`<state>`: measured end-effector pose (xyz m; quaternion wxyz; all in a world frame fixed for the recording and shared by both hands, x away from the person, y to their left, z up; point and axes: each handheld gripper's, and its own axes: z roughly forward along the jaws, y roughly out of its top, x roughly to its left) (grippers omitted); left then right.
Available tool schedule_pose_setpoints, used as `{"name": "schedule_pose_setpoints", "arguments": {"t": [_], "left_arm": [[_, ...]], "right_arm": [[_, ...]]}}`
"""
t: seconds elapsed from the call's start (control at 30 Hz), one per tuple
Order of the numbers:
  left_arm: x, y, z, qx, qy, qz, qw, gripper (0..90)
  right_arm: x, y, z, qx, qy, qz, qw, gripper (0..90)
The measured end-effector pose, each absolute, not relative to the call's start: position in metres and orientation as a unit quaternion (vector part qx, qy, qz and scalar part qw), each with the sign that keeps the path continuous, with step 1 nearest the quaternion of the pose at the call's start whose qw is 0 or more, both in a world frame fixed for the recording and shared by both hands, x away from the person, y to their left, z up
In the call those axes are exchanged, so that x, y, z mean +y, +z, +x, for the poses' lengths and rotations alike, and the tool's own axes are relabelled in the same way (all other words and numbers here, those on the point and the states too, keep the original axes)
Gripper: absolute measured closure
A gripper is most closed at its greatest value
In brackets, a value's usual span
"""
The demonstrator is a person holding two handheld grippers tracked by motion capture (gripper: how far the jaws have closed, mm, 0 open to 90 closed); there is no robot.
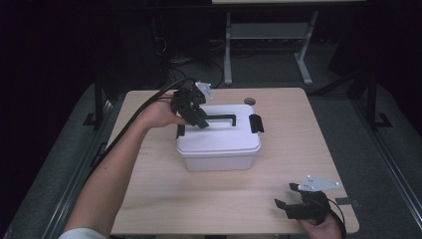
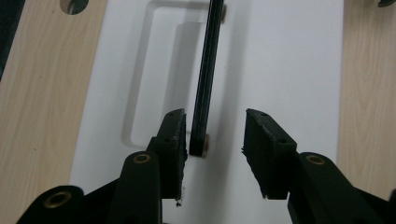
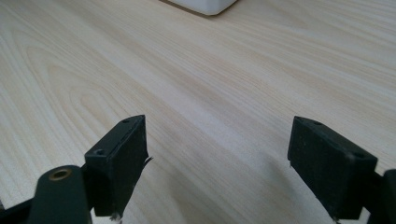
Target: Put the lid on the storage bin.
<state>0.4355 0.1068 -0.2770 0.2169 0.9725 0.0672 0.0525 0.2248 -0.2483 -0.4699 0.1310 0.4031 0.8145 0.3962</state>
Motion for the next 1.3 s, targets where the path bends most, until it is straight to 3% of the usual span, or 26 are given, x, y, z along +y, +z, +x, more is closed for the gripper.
{"name": "schedule_pose_setpoints", "arguments": {"t": [1.3], "left_arm": [[0.173, -0.282, 0.407, 0.123, 0.053, 0.96, 0.245, 53.4]], "right_arm": [[-0.244, -0.469, 0.227, 0.818, 0.391, 0.4, 0.132, 19.4]]}}
